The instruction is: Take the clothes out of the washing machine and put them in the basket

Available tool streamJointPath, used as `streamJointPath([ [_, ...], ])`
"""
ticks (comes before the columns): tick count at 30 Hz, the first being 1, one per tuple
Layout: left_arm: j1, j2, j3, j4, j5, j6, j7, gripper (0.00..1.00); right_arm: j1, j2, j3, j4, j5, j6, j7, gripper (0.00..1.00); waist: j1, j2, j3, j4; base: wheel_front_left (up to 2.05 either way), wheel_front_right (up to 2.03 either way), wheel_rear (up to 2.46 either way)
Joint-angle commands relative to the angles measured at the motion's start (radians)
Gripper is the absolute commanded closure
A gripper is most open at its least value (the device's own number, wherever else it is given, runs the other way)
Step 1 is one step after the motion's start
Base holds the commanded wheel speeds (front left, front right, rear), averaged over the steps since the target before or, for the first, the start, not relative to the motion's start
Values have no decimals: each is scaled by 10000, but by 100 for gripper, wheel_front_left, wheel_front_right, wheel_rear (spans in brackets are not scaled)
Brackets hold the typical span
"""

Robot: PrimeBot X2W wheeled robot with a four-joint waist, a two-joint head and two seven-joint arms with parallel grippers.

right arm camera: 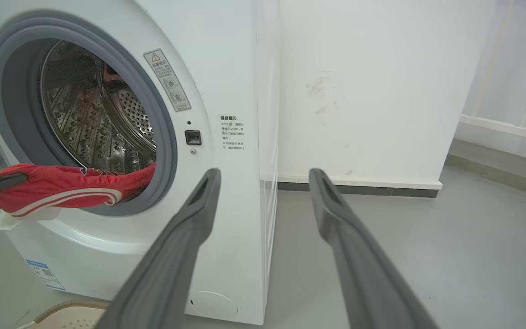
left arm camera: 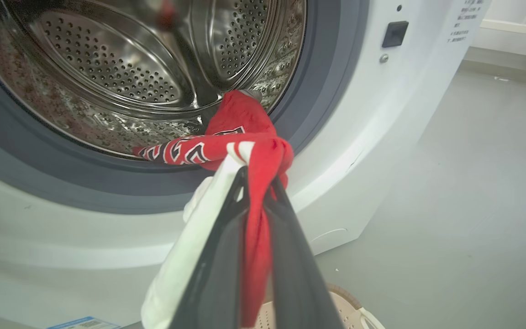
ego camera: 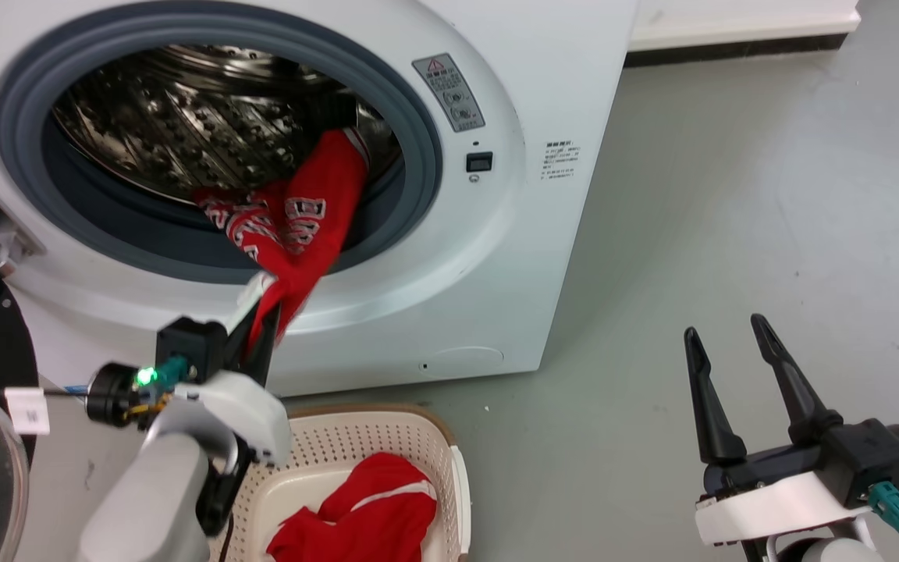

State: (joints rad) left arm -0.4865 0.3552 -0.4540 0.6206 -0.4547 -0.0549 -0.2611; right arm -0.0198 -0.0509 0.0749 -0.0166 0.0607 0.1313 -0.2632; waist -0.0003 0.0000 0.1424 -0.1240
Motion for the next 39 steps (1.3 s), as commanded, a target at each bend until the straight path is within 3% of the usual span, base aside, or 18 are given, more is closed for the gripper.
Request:
streamJointPath([
  [1,285,80,-22,-247,-24,95,7,100,135,15,4,35,-56,-9,-24,0,3,0,-207,53,0,0,0],
  [13,3046,695,-356,-4220,17,1195,1150,100,786,15,-40,125,-71,-9,-24,0,3,0,-1017,195,0,0,0],
  [20,3818,877,-494,-5435,-48,1550,1647,100,794,15,-1,102,-90,-9,-24,0,3,0,-1039,260,0,0,0],
  [27,3825,523,-719,-4651,-234,1421,1436,100,439,15,58,14,-144,-9,-24,0,3,0,-483,102,0,0,0],
  [39,2376,-147,-721,-1172,-476,715,640,100,-589,16,-25,-202,-74,-9,-24,0,3,0,1321,-358,0,0,0],
])
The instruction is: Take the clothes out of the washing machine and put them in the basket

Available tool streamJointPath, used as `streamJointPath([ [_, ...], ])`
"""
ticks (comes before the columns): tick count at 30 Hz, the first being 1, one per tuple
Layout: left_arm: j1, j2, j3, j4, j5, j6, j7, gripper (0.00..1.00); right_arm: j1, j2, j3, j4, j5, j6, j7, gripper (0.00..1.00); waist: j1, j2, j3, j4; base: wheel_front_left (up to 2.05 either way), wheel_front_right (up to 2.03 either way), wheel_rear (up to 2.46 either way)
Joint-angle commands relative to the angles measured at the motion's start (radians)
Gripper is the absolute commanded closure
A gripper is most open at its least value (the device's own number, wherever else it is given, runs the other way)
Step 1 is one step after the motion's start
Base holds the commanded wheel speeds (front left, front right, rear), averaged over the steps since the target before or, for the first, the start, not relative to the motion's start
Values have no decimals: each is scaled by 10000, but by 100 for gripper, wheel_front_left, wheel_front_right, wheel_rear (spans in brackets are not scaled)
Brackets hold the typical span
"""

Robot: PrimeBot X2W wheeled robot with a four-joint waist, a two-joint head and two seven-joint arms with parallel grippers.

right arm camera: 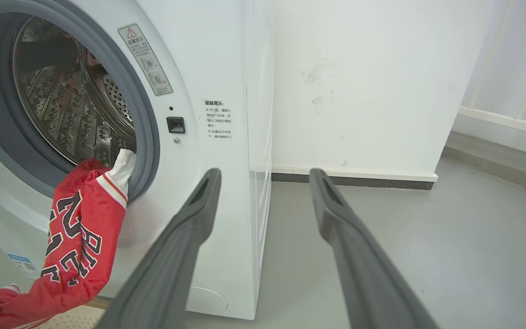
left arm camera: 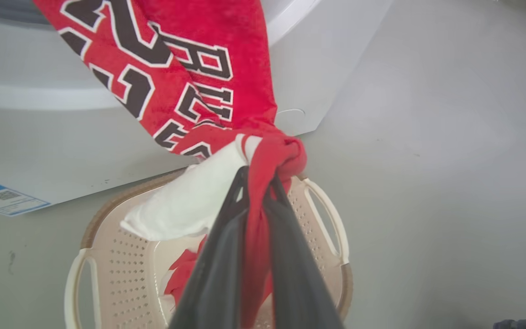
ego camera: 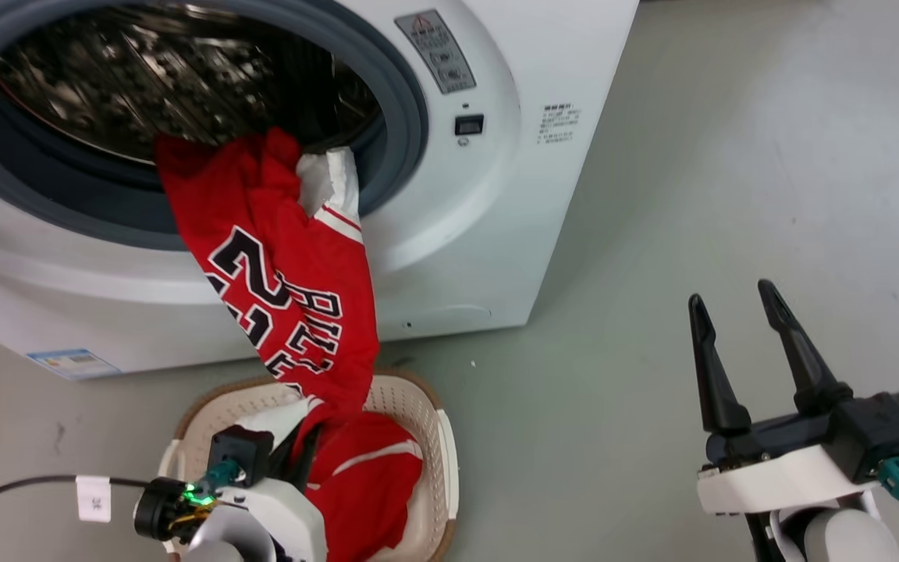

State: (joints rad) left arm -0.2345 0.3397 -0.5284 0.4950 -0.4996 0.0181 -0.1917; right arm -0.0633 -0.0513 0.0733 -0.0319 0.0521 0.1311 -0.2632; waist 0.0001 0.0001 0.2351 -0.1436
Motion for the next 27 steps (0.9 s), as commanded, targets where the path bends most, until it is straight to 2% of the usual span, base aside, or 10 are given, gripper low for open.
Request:
streamJointPath([
  [1,-315,-30,37,407,-27,-69,-100,100,-247,20,9,-65,35,-7,-24,0,-1,-1,571,-211,0,0,0],
  [10,-2104,-600,101,3036,-62,-575,-497,100,-1026,19,-65,-231,229,-9,-23,0,-1,-1,1944,-460,0,0,0],
  [21,-4329,-1158,350,6046,-368,-934,-542,100,-1856,19,-82,-423,400,-7,-23,0,-1,-1,3337,-543,0,0,0],
  [27,-5200,-1417,614,7227,-764,-1036,-351,100,-2168,20,-64,-498,445,-7,-23,0,-1,-1,3783,-566,0,0,0],
])
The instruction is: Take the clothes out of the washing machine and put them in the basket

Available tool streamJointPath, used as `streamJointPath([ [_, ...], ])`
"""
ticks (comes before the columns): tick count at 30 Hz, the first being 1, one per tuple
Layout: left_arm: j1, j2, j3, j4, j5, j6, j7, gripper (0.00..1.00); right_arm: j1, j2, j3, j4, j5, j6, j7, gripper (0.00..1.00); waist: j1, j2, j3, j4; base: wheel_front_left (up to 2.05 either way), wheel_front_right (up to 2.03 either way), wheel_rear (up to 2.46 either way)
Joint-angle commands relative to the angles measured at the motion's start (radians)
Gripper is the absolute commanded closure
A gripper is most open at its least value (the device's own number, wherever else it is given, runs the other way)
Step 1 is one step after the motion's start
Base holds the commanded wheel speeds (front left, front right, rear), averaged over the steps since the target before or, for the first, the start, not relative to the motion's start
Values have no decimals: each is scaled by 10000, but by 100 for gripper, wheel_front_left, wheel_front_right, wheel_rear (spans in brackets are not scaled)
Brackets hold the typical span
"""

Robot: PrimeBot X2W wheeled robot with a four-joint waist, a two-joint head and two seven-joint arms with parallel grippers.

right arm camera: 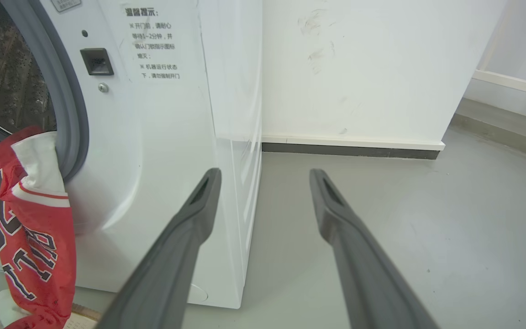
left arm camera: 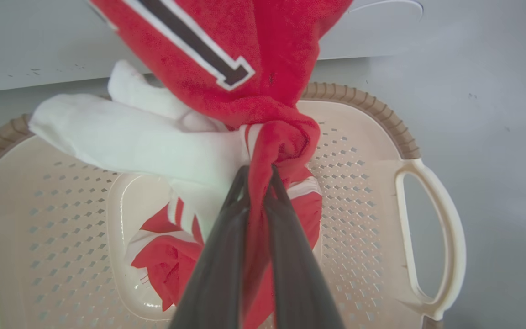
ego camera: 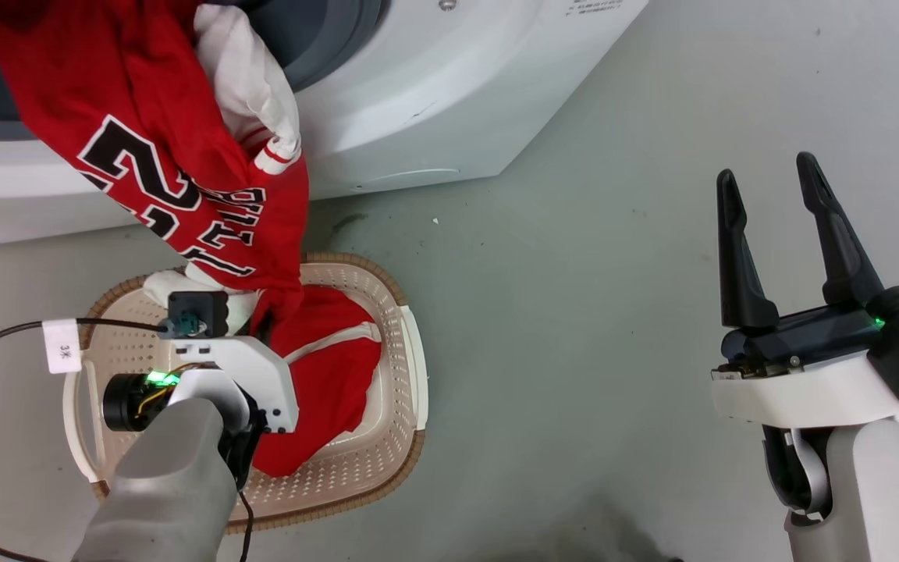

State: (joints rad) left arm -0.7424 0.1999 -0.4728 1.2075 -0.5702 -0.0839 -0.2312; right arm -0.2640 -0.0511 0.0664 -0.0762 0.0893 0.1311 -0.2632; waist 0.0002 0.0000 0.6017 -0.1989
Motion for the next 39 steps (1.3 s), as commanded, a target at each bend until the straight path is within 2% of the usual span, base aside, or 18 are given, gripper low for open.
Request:
streamJointPath([
  [1,-218,-22,109,230,-109,33,87,100,-210,18,10,-55,75,-7,-23,0,-2,0,167,-18,0,0,0],
  [13,-833,-94,40,705,-214,204,490,100,-501,18,16,-102,41,-7,-23,0,-2,0,576,-37,0,0,0],
  [14,-855,-98,32,719,-225,242,534,89,-499,18,27,-98,41,-7,-23,0,-2,0,591,-35,0,0,0],
  [15,-851,-107,34,733,-245,232,622,61,-493,18,41,-91,43,-7,-23,0,-2,0,596,-34,0,0,0],
  [16,-834,-113,16,745,-244,234,692,0,-506,18,51,-79,46,-9,-23,0,-2,0,590,-31,0,0,0],
  [23,-378,-162,5,786,-364,223,538,0,-354,18,133,50,89,-7,-23,0,-2,0,103,11,0,0,0],
  [29,291,-234,29,798,-474,213,191,0,-44,17,204,217,37,-7,-23,0,-2,0,-715,135,0,0,0],
  [35,839,-313,-198,508,-144,227,-304,0,432,17,208,353,-117,-7,-23,0,-2,0,-1612,350,0,0,0],
  [39,1203,-152,36,-721,174,625,-356,0,741,15,222,418,-207,-9,-23,0,-2,0,-2110,500,0,0,0],
])
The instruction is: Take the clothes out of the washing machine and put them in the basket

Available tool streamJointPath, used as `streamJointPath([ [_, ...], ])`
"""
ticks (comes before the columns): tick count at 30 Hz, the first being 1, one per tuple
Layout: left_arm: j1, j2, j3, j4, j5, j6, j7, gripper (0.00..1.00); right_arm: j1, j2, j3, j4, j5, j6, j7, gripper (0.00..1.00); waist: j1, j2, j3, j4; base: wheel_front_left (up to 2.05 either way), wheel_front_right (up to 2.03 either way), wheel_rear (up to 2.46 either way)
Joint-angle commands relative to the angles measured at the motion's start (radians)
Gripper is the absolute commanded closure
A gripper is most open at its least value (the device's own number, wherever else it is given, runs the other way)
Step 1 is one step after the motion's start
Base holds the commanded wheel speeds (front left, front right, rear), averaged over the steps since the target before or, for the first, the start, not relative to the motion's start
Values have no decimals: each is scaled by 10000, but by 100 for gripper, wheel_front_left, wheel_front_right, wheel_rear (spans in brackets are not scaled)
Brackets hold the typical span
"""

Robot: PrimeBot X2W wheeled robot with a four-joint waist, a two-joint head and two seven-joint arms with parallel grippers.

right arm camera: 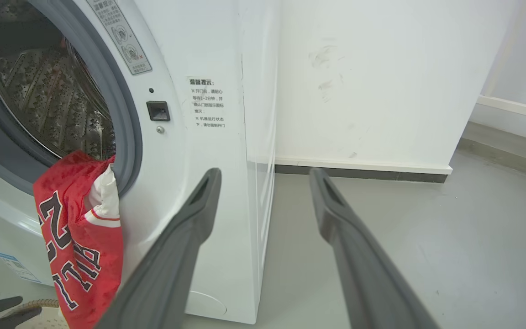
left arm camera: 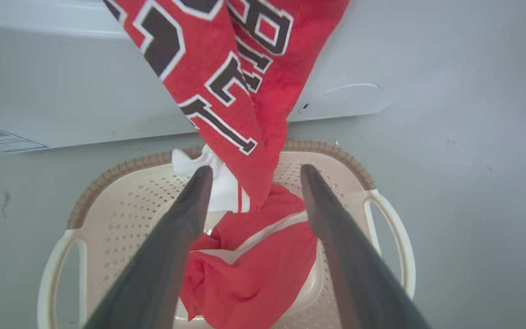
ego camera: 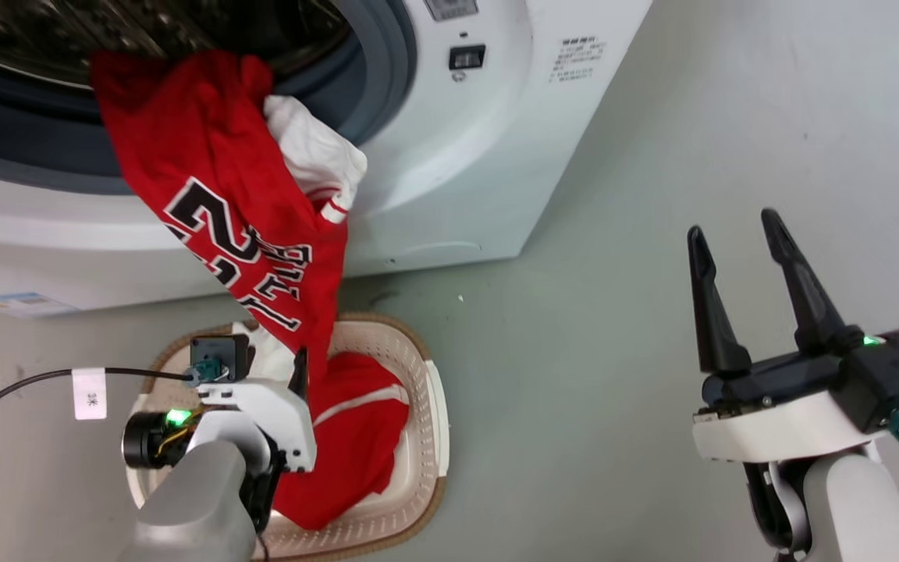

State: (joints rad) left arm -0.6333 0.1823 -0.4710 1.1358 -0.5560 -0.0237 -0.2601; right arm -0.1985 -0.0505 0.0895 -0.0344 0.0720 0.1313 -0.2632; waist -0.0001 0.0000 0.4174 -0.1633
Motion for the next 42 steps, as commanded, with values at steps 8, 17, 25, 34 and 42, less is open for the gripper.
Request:
streamJointPath([
  [8,1564,279,1007,-3011,1475,974,-62,0,571,11,89,113,-104,-9,-23,0,1,0,-1028,224,0,0,0],
  [17,2214,182,2096,-4766,2711,1136,-64,0,729,11,125,82,-99,-9,-23,0,1,0,-1250,200,0,0,0],
  [25,1015,168,2590,-3862,3120,844,-64,0,328,11,256,-62,-13,-9,-23,0,1,0,-716,-67,0,0,0],
  [34,-522,380,3123,-2196,3027,759,-54,0,-97,11,251,-184,109,-9,-23,0,1,0,131,-516,0,0,0],
  [42,-1593,606,3402,-1303,3078,716,-54,0,-430,11,195,-310,223,-9,-23,0,1,0,862,-692,0,0,0],
])
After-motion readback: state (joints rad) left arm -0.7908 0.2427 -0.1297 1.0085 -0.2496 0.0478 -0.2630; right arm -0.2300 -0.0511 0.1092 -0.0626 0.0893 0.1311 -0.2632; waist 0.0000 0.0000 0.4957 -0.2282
